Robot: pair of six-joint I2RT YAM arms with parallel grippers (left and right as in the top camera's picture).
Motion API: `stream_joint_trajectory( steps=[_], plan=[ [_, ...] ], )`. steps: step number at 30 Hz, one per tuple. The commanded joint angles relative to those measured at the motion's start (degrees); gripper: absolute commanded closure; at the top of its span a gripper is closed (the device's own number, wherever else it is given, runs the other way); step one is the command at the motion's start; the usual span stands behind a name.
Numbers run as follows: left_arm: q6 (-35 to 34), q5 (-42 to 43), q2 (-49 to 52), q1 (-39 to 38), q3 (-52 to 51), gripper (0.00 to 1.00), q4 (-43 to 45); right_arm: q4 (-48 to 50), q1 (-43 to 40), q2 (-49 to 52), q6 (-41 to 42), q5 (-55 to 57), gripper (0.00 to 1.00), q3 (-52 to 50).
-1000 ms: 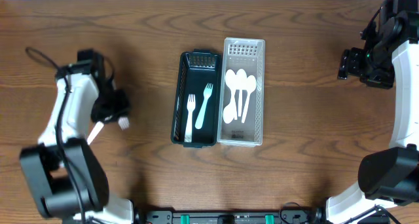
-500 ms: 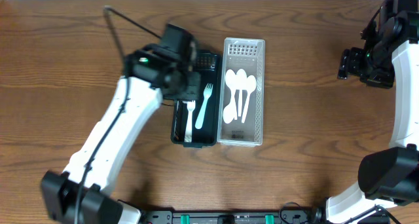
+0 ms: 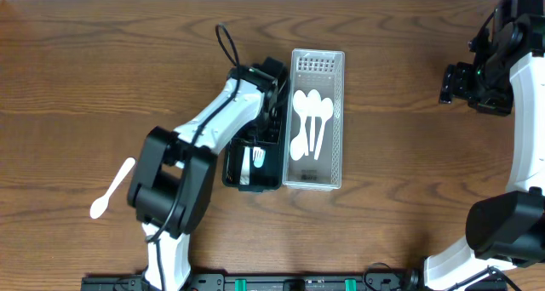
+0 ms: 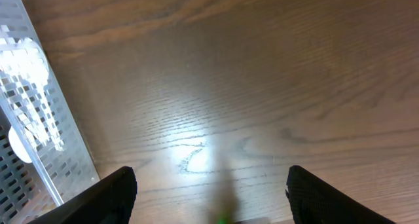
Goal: Pack container
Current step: 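Place the third fork into the dark basket and release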
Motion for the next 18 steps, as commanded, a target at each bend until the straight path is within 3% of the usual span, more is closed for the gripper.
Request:
stream_joint_trajectory(
  steps=[1, 3, 8, 10, 12, 18],
  plan=[
    [1.3, -0.5, -1.5, -0.1, 0.2, 0.67, -0.2, -0.3, 0.0, 0.2, -0.9, 0.4, 0.23, 0.2],
    [3.0, -2.1, -2.6, -0.1, 0.7, 0.62, -0.7, -0.3, 0.0, 0.2, -0.9, 0.4, 0.23, 0.2],
    [7.4, -8.1, -8.7, -0.1, 1.9, 0.61, -2.8, -0.3, 0.0, 0.2, -0.9, 0.4, 0.23, 0.2],
    [7.5, -10.5, -12.3, -0.1, 2.1, 0.53, -3.6, -0.3, 0.0, 0.2, -0.9, 0.4, 0.23, 0.2],
    [8.3, -12.7, -17.0, -0.1, 2.1, 0.51, -4.3, -0.2, 0.0, 0.2, -0.9, 0.4, 0.23, 0.2],
    [5.1, -21.2, -31.1, 2.9, 2.1, 0.51, -6.5, 0.5, 0.0, 0.2, -0.9, 0.4, 0.23, 0.2]
  ],
)
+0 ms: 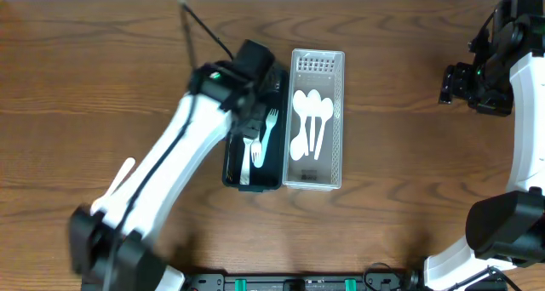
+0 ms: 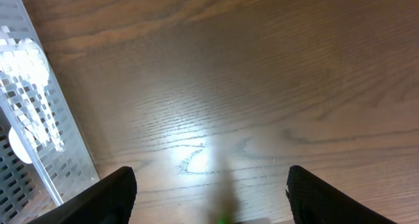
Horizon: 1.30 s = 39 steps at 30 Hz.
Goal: Pack container
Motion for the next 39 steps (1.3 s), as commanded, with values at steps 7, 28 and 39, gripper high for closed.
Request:
stream_joint_trajectory(
  steps=[7, 28, 39],
  plan=[
    [-9.6, -9.2, -15.6, 19.4, 1.0, 0.51, -8.0, 0.2, 0.0, 0.2, -0.9, 0.4, 0.23, 0.2],
    [-56.7, 9.1, -16.9, 60.4, -28.1, 0.27, 5.6, 0.1, 0.0, 0.2, -1.0, 0.4, 0.21, 0.2],
    [-60.6, 9.0, -16.2, 67.1, -43.1, 0.25, 25.0, -1.3, 0.0, 0.2, -0.9, 0.4, 0.2, 0.2]
  ],
)
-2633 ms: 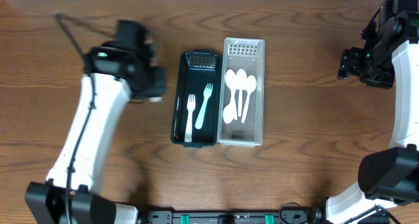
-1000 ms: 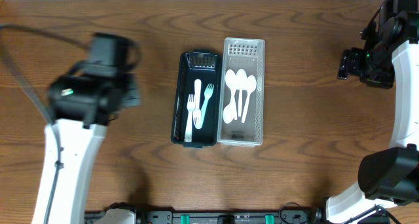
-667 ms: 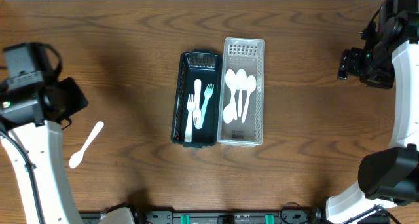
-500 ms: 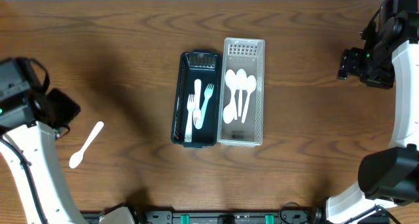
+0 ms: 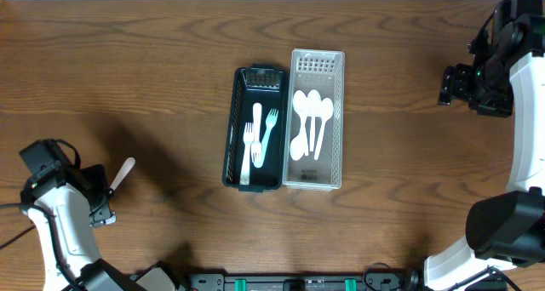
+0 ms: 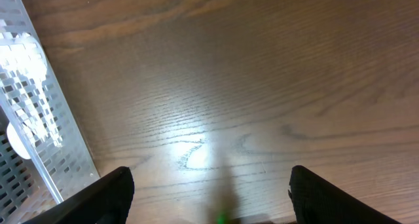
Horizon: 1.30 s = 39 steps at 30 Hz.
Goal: Pack container
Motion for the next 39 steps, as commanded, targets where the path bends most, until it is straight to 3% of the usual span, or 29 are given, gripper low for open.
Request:
stream_joint_trajectory(
  steps=[1, 15, 30, 39],
  plan=[
    [-3.0, 0.1, 0.8, 1.8, -0.3, 0.25, 1.9, -0.4, 0.0, 0.2, -0.7, 0.4, 0.2, 0.2],
    [-18.9, 0.3, 7.7, 3.1, -0.3, 0.25, 2.9, -2.0, 0.1, 0.2, 0.9, 0.0, 0.2, 0.2],
    [-24.9, -1.4, 15.0, 3.4, -0.3, 0.26, 6.8, -2.3, 0.1, 0.2, 3.5, 0.0, 0.2, 0.2],
    [-25.7, -2.7, 15.0, 5.7, -0.3, 0.34, 8.2, -3.1, 0.1, 0.2, 3.8, 0.0, 0.2, 0.2]
  ],
)
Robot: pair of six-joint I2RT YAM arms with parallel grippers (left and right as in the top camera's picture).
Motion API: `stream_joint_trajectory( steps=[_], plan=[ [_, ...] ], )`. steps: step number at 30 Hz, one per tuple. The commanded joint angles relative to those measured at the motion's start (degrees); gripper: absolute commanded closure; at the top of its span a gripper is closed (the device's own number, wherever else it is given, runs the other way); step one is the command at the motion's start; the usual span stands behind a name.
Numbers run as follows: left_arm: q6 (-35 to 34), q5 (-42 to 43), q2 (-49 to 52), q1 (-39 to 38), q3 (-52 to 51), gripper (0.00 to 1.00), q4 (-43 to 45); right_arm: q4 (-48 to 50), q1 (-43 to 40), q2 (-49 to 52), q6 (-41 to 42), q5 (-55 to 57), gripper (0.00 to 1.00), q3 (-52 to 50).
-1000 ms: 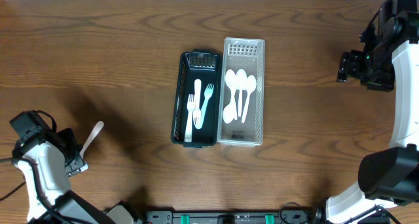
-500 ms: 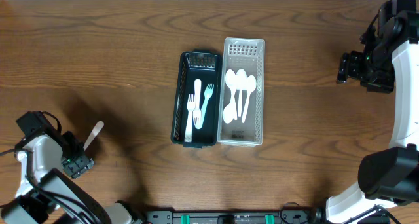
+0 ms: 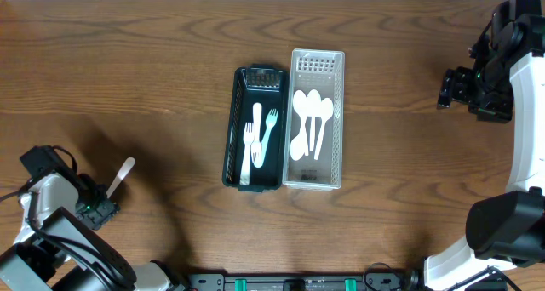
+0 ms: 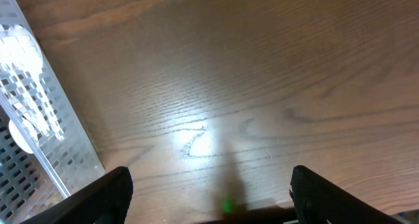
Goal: Pack container
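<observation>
A dark container (image 3: pixel 242 168) at the table's middle holds white plastic forks (image 3: pixel 266 131). Against its right side a clear perforated container (image 3: pixel 335 87) holds white spoons (image 3: pixel 312 112); its corner also shows in the right wrist view (image 4: pixel 46 126). One loose white spoon (image 3: pixel 121 175) lies at the far left. My left gripper (image 3: pixel 99 213) sits over that spoon's lower end, and its jaws cannot be made out. Far to the right, my right gripper (image 3: pixel 449 85) hangs open over bare wood (image 4: pixel 213 192), holding nothing.
The brown wooden table (image 3: pixel 409 197) runs wide on both sides of the containers. A black rail (image 3: pixel 298 282) lines the front edge. The left arm's base and cables crowd the front left corner.
My left arm has shifted slightly at the front left, its gripper still by the loose spoon's lower end. The right gripper has barely moved. Containers and cutlery are unchanged.
My left gripper was down in the dark container beside a fork. Then it was above the container's far end, with two forks lying inside. Later the arm was at the far left by the loose spoon, where it is now. The right arm stayed put, open.
</observation>
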Motion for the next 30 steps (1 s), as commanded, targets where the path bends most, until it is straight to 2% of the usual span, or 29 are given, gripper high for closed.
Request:
stream_joint_trajectory(
  steps=[1, 14, 23, 30],
  plan=[
    [-1.0, -1.7, 0.5, 1.5, 0.0, 0.34, 0.0, -0.5, 0.1, 0.2, 1.0, 0.0, 0.2, 0.2],
    [-0.9, -3.0, 2.8, 2.7, 0.0, 0.33, -0.3, -0.7, 0.1, 0.2, 3.0, 0.0, 0.2, 0.2],
    [3.0, -2.9, 5.2, 2.7, 0.0, 0.33, 0.9, -0.8, 0.1, 0.2, 3.2, 0.0, 0.19, 0.2],
    [3.1, -1.6, 5.2, 2.7, 0.1, 0.36, 1.8, -0.8, 0.1, 0.2, 3.4, 0.0, 0.19, 0.2]
  ],
)
